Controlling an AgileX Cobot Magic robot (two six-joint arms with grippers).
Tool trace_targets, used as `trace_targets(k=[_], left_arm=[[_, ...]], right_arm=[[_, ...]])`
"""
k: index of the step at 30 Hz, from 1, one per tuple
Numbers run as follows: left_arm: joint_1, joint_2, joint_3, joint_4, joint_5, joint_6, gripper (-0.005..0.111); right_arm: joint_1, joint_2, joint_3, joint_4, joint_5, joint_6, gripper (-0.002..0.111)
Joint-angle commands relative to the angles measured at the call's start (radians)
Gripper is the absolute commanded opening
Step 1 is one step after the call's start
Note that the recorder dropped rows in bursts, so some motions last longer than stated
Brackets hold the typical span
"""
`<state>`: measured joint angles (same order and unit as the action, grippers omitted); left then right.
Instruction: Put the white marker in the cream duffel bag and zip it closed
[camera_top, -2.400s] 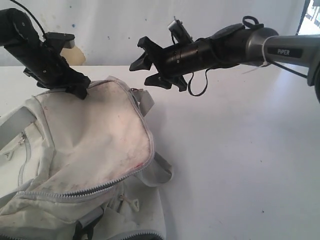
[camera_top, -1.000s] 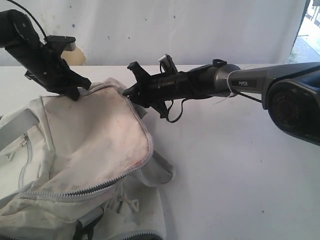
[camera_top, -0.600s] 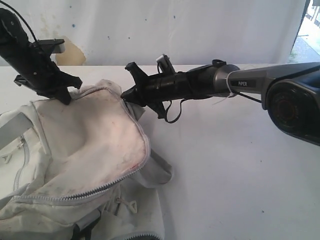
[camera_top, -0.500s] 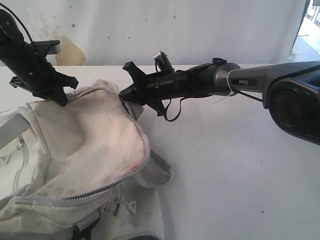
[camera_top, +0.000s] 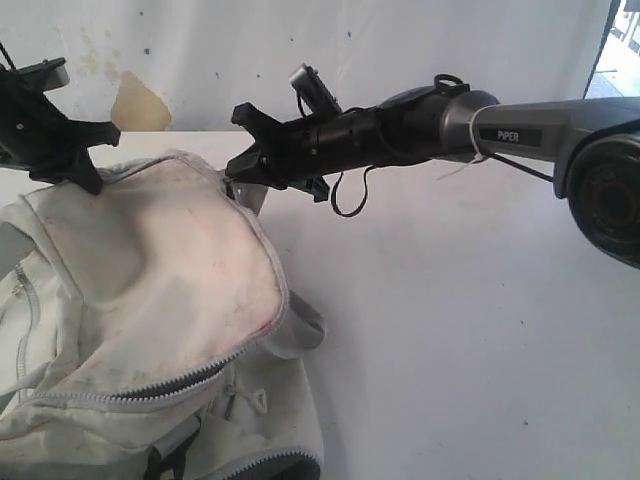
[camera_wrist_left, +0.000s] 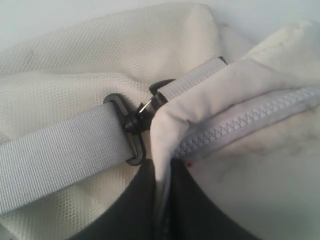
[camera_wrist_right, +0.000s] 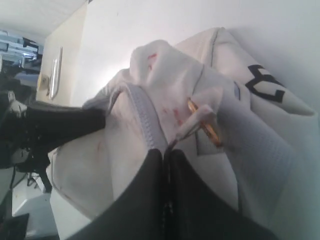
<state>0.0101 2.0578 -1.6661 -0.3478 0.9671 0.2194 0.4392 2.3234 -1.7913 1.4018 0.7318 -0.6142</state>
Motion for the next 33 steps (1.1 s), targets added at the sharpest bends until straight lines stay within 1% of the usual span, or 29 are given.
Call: trace_targets(k=[1, 5, 7, 10, 16, 20, 23, 26, 29, 31, 33], left_arm=[[0.064, -0.013, -0.005, 0.055, -0.025, -0.039, 0.0], [0.099, -0.013, -0.005, 0.046, -0.027, -0.066, 0.0], [0.121, -0.015, -0.005, 0.031, -0.034, -0.066, 0.0], [0.156, -0.019, -0.005, -0.027, -0.043, -0.066, 0.0], [0.205, -0.023, -0.005, -0.203, -0.027, -0.056, 0.0], [0.208, -0.023, -0.005, -0.25, -0.023, -0.022, 0.0], [0.206, -0.023, -0.005, -0.309, -0.014, -0.01, 0.0], [0.204, -0.023, -0.005, -0.389, 0.011, 0.029, 0.0], [0.198, -0.023, -0.005, -0.424, 0.041, 0.074, 0.0], [0.194, -0.023, -0.005, -0.425, 0.051, 0.085, 0.0], [0.194, -0.023, -0.005, -0.422, 0.054, 0.1, 0.0]], right_arm=[[-0.012, -0.04, -0.003, -0.121, 0.033, -0.02, 0.0], [-0.012, -0.067, -0.003, -0.196, 0.073, -0.02, 0.0], [-0.012, -0.083, -0.003, -0.266, 0.094, 0.001, 0.0], [-0.012, -0.105, -0.003, -0.353, 0.081, 0.049, 0.0], [-0.017, -0.141, -0.003, -0.38, 0.04, 0.101, 0.0], [-0.017, -0.17, -0.003, -0.38, -0.015, 0.101, 0.0], [-0.017, -0.171, -0.003, -0.313, -0.118, 0.101, 0.0], [-0.012, -0.164, -0.003, -0.18, -0.227, 0.098, 0.0], [-0.003, -0.158, -0.003, -0.111, -0.318, 0.092, 0.0], [0.002, -0.151, -0.003, -0.103, -0.316, 0.092, 0.0], [0.004, -0.147, -0.003, -0.098, -0.234, 0.092, 0.0]])
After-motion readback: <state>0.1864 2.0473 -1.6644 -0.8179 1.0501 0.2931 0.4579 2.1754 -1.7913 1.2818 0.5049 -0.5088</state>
